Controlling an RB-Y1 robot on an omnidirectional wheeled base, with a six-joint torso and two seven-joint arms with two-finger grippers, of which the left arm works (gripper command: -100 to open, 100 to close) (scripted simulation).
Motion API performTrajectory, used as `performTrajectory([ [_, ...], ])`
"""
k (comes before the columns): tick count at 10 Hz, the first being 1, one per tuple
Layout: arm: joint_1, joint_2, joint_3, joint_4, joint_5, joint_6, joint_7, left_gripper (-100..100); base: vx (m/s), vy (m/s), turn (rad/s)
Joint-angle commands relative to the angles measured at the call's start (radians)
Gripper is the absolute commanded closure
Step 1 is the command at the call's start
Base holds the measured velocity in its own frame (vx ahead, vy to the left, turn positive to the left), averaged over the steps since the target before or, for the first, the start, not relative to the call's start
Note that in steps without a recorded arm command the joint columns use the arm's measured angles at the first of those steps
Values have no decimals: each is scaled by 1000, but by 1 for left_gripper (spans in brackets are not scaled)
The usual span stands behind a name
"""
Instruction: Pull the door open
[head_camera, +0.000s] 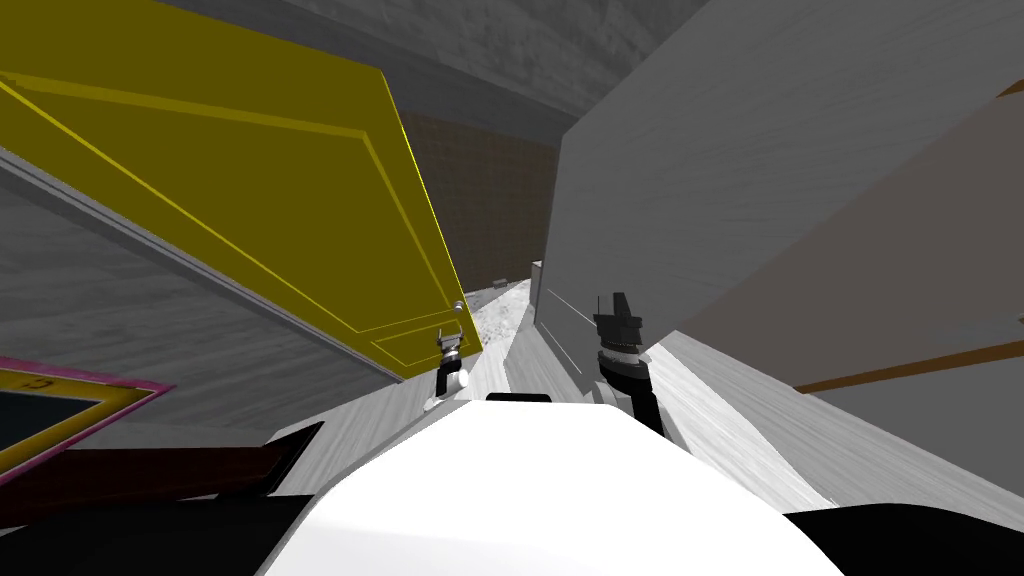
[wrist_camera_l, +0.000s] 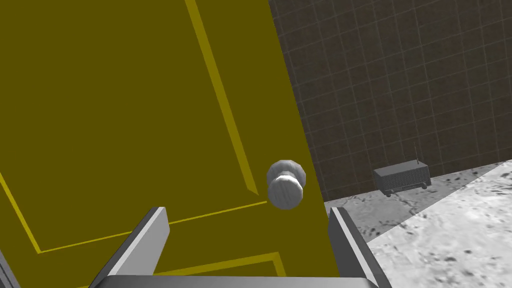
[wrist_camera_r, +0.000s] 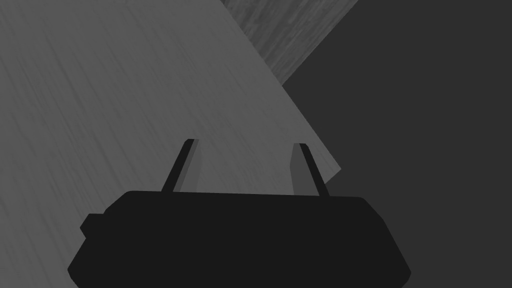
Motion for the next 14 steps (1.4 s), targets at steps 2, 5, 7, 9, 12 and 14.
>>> performTrajectory([
  [2,-30,1,4,90,30,-18,64,-100,85,79,-131],
  [5,-50,-1,6,154,53,-32,110,-100,90,106,-105],
  [7,-69,-3,8,214,73,-44,153,-100,62,70,-79],
  [9,-84,-5,10,263,90,-55,188,-100,82,83,-110],
  [12,-101,-9,12,318,109,-66,227,-100,58,74,-72],
  [14,-111,-11,13,352,121,-74,251,-100,57,60,-63],
])
